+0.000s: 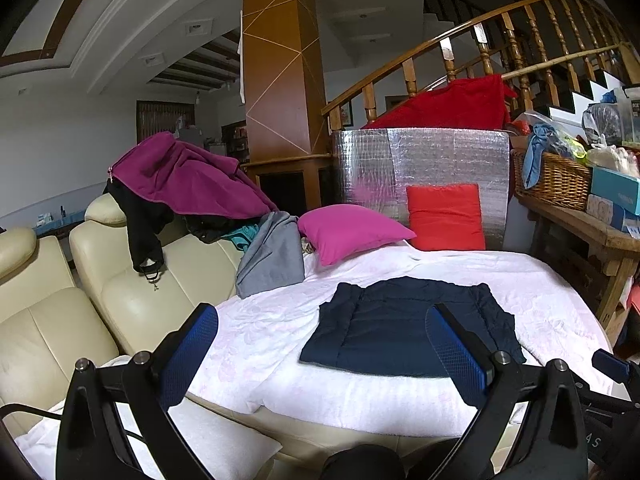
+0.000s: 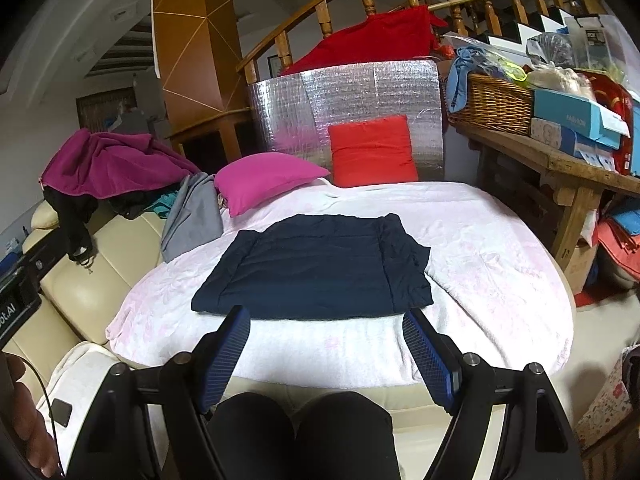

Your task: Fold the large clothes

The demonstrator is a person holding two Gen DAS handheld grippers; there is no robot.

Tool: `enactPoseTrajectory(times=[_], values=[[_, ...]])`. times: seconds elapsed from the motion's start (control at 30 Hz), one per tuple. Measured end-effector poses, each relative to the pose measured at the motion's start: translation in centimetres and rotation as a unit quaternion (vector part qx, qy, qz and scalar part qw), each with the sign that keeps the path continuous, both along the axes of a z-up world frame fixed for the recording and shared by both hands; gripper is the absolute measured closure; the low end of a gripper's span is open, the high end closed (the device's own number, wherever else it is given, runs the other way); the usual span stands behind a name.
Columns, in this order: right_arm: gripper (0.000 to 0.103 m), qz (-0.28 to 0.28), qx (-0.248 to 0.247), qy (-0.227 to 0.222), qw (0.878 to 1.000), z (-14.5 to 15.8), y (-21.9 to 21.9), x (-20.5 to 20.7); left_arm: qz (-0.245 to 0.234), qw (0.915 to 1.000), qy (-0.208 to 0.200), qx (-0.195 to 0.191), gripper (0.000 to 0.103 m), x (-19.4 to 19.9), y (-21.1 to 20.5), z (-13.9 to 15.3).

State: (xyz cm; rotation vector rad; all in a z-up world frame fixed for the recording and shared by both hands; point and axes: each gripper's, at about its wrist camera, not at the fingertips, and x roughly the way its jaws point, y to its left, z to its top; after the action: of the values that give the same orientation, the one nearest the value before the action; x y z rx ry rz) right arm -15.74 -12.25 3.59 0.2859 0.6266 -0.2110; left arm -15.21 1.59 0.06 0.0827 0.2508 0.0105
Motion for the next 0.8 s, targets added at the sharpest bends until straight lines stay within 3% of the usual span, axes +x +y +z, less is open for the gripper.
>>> enactPoseTrajectory(times=[0.8], values=[[0.021,-0.016,-0.015,0.006,1.000,0.8,2.0,2.7,0.007,0.9999,0.002,-0.013,0.000,2.8,3.7,0.5]])
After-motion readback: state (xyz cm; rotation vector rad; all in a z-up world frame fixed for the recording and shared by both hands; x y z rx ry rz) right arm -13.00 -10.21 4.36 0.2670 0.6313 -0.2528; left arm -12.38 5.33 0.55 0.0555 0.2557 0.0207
